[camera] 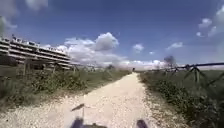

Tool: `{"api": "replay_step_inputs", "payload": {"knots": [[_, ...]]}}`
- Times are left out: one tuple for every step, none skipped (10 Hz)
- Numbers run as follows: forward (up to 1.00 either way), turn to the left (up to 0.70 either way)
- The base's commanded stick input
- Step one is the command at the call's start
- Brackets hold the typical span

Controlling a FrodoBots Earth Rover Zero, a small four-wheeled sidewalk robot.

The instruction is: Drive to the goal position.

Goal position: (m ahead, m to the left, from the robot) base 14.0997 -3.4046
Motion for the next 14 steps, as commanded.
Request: {"api": "replay_step_inputs", "payload": {"knots": [[0.52, -0.42], [0.52, -0.52], [0.52, -0.52], [0.51, -0.30], [0.50, 0.00], [0.50, 0.00], [0.50, 0.00], [0.49, 0.00], [0.49, 0.00], [0.49, 0.00], [0.49, 0.00], [0.49, 0.00], [0.49, -0.36], [0.49, -0.12]]}}
